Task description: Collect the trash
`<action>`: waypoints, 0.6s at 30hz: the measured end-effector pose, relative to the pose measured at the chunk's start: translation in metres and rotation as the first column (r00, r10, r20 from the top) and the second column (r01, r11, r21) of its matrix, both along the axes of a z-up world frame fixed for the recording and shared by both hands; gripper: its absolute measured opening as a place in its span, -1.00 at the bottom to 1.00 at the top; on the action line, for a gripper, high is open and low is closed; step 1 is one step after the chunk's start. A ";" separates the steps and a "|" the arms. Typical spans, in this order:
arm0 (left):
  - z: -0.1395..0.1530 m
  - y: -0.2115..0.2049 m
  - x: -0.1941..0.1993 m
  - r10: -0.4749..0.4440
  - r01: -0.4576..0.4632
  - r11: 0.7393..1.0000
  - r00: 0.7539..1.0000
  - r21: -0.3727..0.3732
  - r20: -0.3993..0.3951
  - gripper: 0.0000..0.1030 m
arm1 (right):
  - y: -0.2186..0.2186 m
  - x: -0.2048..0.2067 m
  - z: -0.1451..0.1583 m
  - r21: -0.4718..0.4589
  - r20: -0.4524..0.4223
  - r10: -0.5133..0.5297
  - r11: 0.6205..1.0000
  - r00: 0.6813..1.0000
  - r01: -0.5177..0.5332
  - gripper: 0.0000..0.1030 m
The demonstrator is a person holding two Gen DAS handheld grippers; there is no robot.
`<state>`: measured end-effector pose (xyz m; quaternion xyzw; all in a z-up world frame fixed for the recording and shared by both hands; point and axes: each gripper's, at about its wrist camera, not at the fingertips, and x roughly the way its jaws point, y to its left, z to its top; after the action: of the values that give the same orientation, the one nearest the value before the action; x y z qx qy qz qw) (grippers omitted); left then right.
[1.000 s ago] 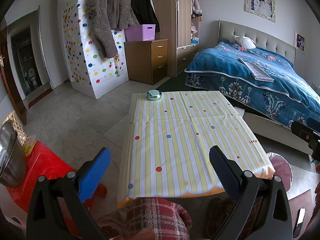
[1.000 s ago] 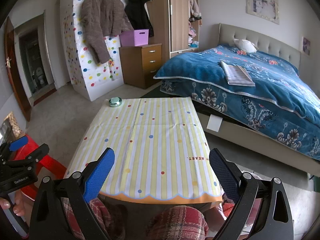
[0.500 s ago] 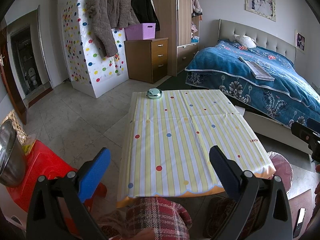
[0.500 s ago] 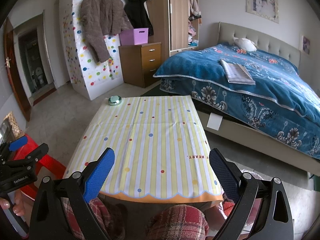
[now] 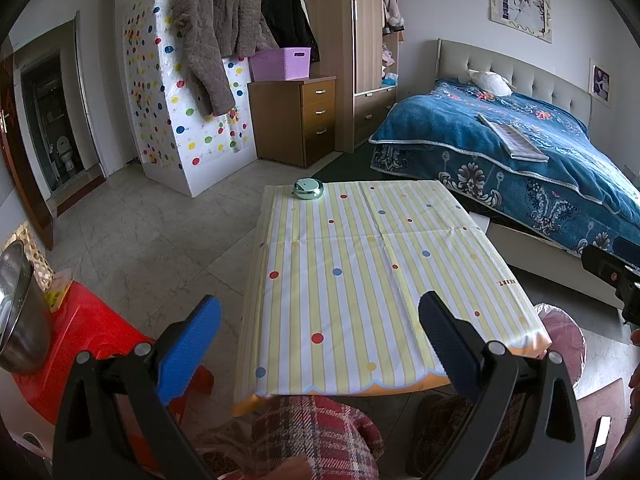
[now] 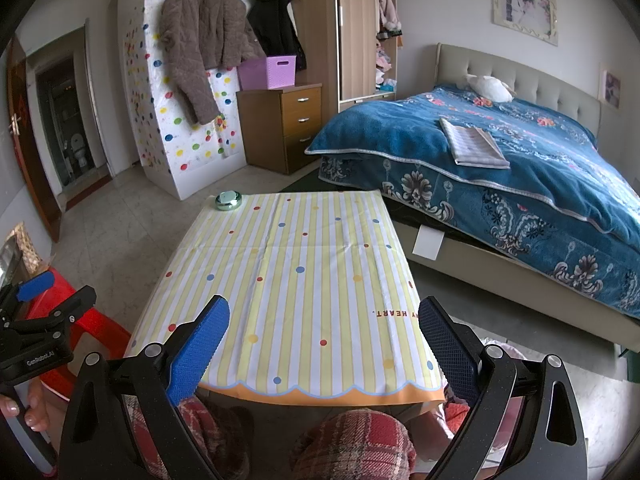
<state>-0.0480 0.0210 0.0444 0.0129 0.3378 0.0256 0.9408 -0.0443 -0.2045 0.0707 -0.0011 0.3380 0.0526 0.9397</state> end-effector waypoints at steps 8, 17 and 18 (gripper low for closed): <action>-0.001 0.001 0.000 -0.004 0.004 1.000 1.000 -0.002 0.000 0.87 | 0.001 0.000 0.001 0.000 0.000 0.001 1.000 1.000 -0.001 0.83; -0.008 -0.006 0.006 -0.041 0.040 0.999 0.999 -0.016 -0.013 0.87 | -0.014 -0.005 -0.004 0.001 0.057 -0.041 0.999 0.998 0.041 0.83; -0.011 -0.009 0.008 -0.044 0.044 0.999 0.999 -0.015 -0.021 0.87 | -0.019 -0.007 -0.007 -0.002 0.057 -0.049 0.999 0.997 0.049 0.83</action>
<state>-0.0402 0.0124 0.0338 0.0136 0.3477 0.0024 0.9375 -0.0517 -0.2234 0.0636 0.0042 0.3109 0.0290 0.9500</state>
